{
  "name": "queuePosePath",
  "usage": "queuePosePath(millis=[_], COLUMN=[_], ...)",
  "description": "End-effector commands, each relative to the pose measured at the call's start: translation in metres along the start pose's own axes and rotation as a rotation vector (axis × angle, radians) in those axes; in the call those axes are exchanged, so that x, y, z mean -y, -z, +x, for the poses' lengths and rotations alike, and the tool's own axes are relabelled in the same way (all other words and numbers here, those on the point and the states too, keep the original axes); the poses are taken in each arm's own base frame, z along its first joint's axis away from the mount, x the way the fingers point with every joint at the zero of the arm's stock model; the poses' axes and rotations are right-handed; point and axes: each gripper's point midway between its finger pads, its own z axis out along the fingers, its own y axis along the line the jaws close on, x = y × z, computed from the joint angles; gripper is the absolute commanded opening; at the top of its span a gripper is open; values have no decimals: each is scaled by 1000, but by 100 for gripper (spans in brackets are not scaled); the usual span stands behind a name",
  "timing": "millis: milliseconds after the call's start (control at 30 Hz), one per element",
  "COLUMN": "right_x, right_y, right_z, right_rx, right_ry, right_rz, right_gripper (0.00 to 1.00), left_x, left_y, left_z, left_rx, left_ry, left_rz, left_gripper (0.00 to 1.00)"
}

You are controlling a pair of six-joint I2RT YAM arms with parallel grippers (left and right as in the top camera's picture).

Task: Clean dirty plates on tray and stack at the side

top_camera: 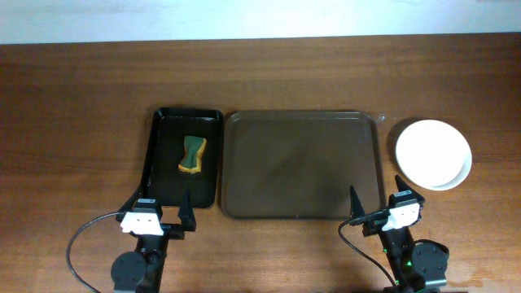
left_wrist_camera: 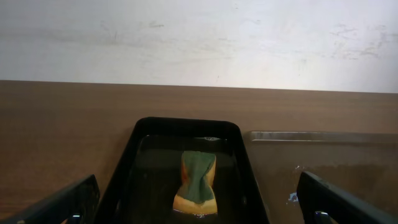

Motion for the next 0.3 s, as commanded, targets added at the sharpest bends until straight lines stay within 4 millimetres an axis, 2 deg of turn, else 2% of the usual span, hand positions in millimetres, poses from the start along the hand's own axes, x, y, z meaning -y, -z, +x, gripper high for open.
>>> queuePosePath(millis=[0, 267], right_x=[2, 2], right_y=[0, 0], right_z=[2, 2], right_rx=[-3, -3], right_ry=[7, 7], right_rz=[11, 11], right_gripper=[98, 98], left_x=[-2, -2], left_y=[0, 0], left_z=[2, 2], left_rx=[-2, -2], left_ry=[-8, -8], left_rz=[-7, -7], left_gripper=[100, 100])
